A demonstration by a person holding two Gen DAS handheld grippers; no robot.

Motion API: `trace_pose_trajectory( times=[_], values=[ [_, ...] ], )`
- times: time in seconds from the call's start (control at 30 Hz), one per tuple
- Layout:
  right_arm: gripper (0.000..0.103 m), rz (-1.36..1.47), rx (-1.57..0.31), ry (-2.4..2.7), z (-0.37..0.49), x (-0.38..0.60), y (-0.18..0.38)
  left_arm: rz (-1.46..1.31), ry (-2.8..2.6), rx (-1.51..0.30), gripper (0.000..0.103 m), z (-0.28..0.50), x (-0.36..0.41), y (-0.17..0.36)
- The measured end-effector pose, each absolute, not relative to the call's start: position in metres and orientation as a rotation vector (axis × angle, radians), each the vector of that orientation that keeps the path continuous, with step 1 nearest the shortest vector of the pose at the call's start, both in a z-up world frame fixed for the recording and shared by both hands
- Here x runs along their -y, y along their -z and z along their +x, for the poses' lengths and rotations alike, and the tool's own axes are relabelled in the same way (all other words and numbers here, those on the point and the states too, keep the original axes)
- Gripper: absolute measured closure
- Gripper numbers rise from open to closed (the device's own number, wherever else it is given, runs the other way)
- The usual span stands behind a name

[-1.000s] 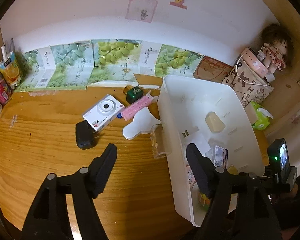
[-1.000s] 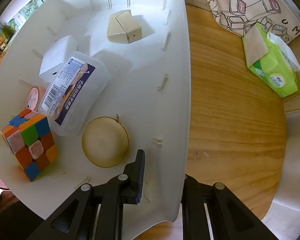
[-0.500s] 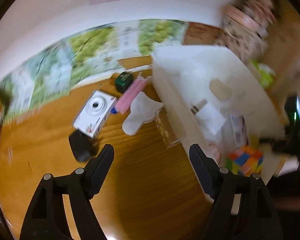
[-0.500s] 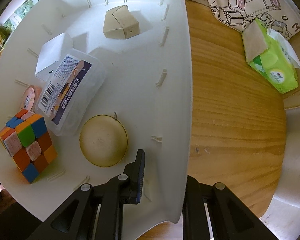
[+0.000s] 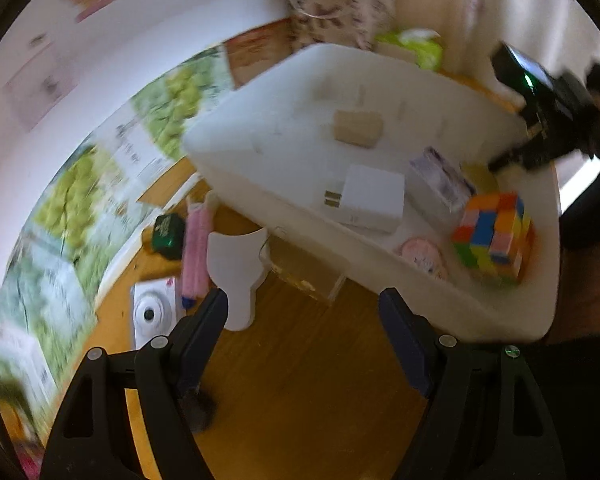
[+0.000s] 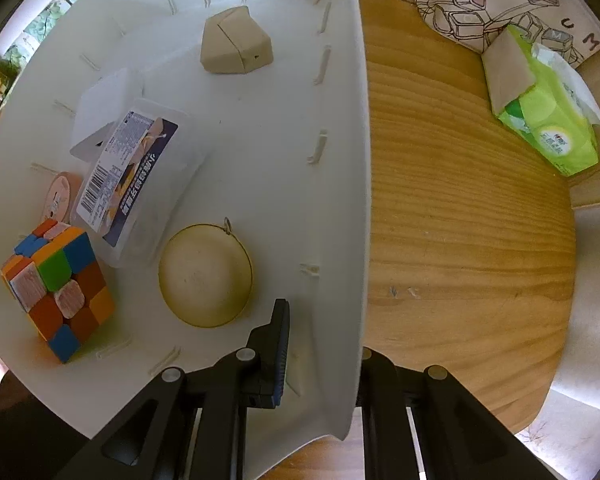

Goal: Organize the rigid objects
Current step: 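Withdraw the left tool and move it to the clear plastic box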

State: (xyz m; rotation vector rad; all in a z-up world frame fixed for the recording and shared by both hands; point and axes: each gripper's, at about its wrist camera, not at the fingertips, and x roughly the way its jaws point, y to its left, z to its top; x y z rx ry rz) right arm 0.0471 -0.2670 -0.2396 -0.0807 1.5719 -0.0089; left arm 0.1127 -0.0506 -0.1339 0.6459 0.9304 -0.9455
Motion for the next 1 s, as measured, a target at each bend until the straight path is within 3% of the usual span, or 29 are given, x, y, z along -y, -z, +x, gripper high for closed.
trace_pose_trajectory(
  times=[1.0],
  values=[
    [0.084,-0.069,-1.653,0.161,0.066,0.263,0.252,0.774,1.397,-0.947,0.024,0.152,0.085,0.178]
  ],
)
